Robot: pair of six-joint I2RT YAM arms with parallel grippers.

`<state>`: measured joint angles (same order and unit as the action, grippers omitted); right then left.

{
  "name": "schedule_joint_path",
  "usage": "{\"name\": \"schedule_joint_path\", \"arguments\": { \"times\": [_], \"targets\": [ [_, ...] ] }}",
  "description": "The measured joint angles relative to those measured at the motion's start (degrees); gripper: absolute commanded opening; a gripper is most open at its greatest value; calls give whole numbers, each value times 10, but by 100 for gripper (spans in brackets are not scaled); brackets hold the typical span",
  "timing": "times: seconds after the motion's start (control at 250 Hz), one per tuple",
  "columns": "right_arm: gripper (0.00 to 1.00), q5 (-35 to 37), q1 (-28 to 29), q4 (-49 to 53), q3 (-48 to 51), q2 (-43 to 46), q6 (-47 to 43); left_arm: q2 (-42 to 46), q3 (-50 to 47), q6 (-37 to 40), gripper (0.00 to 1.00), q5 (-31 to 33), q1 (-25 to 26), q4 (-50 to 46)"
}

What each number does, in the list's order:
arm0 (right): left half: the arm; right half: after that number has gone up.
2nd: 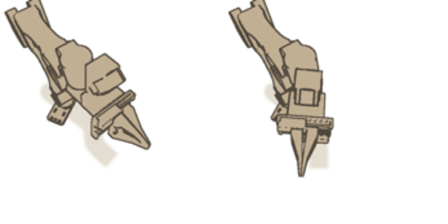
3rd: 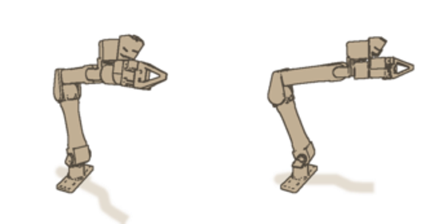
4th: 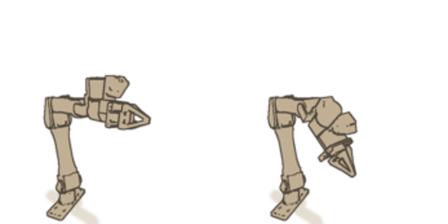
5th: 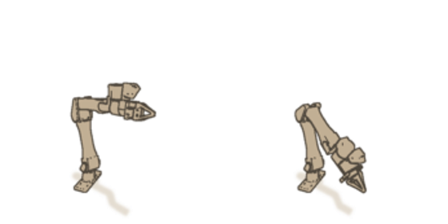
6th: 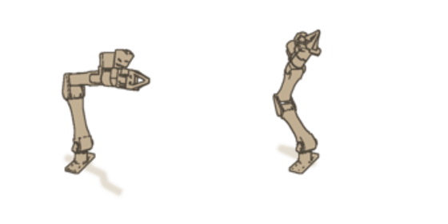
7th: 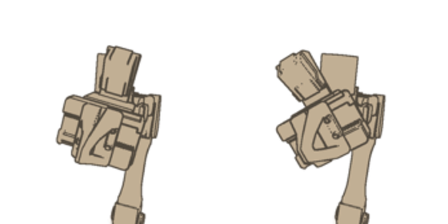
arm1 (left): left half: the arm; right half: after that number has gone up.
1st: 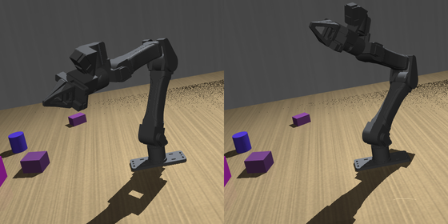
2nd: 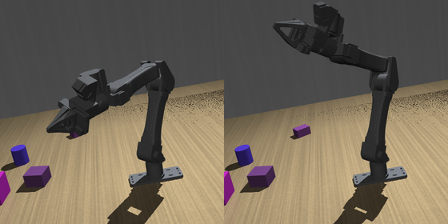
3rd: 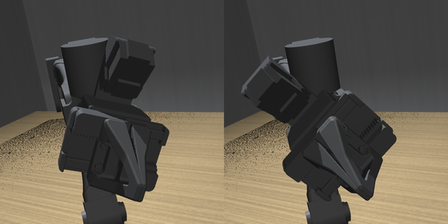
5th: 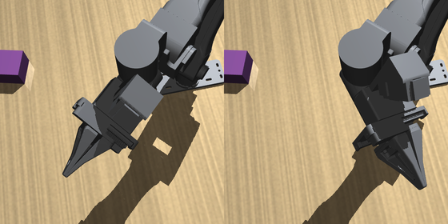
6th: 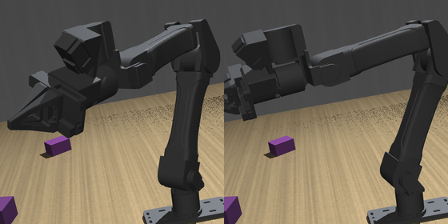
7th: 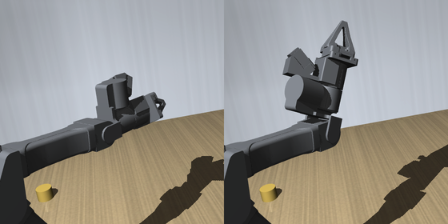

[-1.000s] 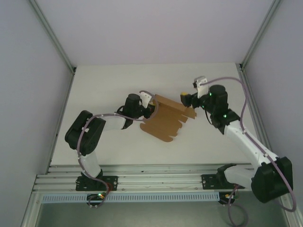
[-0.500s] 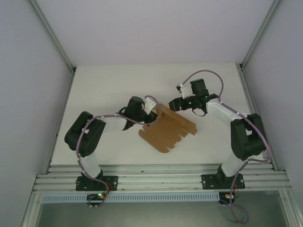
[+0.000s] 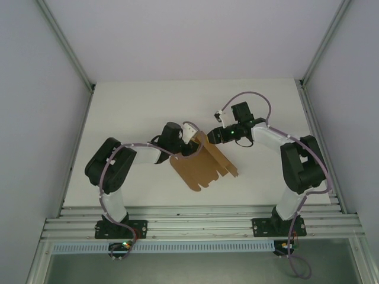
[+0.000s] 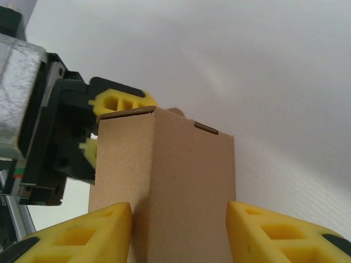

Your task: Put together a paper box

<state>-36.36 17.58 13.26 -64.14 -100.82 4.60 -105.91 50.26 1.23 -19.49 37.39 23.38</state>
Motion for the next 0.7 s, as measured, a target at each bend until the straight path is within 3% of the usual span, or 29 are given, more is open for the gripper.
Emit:
{"name": "schedule_joint_path", "arguments": {
  "times": [0.236,0.383,0.503,0.703],
  "targets": [
    [45,-22,2,-3,-14,-17,1,-17,6,3,33,5,2,7],
    [45,-27,2,-4,-18,-22,0,-21,11,5,23,11,-3,11],
    [45,-27,2,-4,-18,-23,-1,-31,11,2,0,15,-8,39],
    [44,-14,-4,-24,-25,-29,4,-49,10,-23,0,76,4,93]
  ]
}}
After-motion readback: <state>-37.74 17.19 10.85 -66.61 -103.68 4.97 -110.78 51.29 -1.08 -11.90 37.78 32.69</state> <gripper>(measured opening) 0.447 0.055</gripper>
